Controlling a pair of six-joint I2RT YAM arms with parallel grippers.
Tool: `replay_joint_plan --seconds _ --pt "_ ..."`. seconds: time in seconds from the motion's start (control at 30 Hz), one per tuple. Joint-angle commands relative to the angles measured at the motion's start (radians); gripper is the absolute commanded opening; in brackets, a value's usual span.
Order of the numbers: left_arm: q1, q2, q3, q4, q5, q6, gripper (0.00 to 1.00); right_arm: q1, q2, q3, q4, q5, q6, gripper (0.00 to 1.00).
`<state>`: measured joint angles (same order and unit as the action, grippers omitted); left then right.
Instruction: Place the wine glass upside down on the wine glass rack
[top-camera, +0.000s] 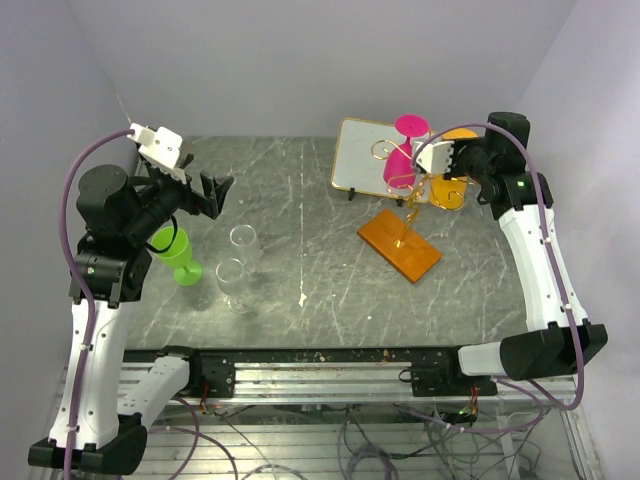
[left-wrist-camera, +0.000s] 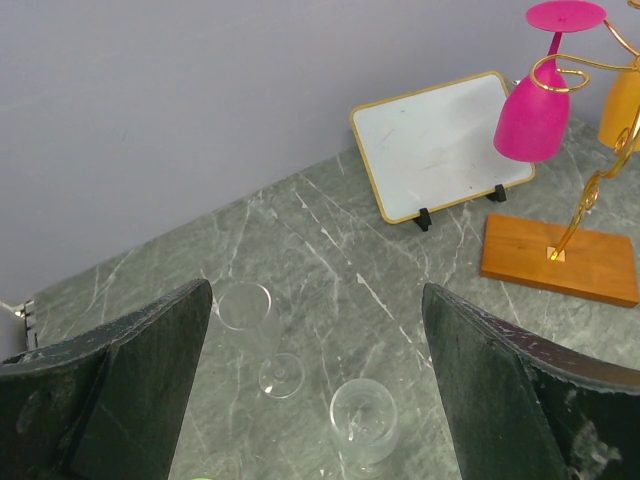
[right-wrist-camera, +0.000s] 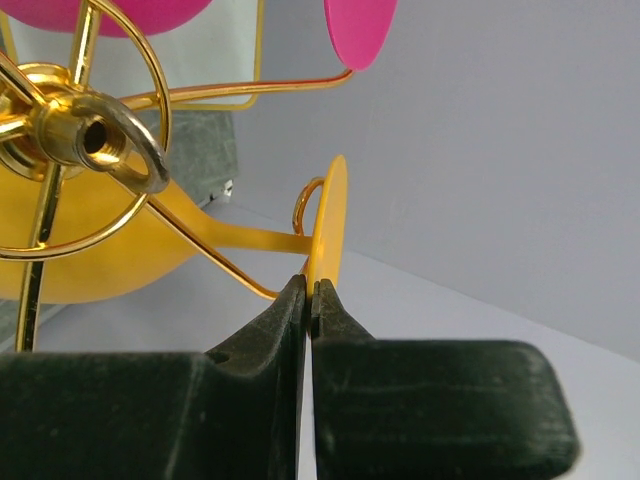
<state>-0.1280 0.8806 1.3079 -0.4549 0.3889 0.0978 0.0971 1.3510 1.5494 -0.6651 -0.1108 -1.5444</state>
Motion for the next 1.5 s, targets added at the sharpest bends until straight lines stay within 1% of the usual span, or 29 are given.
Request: replay_joint_plan --seconds 0.0,0.43,0.73,0.97,1.23,1.47 --pt "-0.002 -0.014 -0.002 0.004 0.02 0.01 0.97 -0.005 -0.027 -0.017 0.053 0.045 0.027 0.0" --pt "-0.002 -0.019 -0.001 -0.004 0.019 0.014 0.97 -0.008 -0.006 -0.031 0.143 0.08 0.065 0.0" --pt "-0.002 -0.017 -0.002 -0.002 0.02 0.014 0.97 -0.008 0.016 -0.027 0.163 0.074 0.065 0.0" --pt "-0.002 -0.015 -0.002 -0.001 0.02 0.016 0.97 -0.009 0.032 -0.011 0.164 0.051 0.069 0.0" --pt "-0.002 -0.016 -0.001 -0.002 0.019 0.017 0.97 -0.009 0.033 -0.012 0.125 -0.016 0.081 0.0" --pt "-0.002 -0.011 0.004 -0.004 0.021 0.019 0.97 -0.01 0.024 -0.019 0.106 -0.017 0.077 0.01"
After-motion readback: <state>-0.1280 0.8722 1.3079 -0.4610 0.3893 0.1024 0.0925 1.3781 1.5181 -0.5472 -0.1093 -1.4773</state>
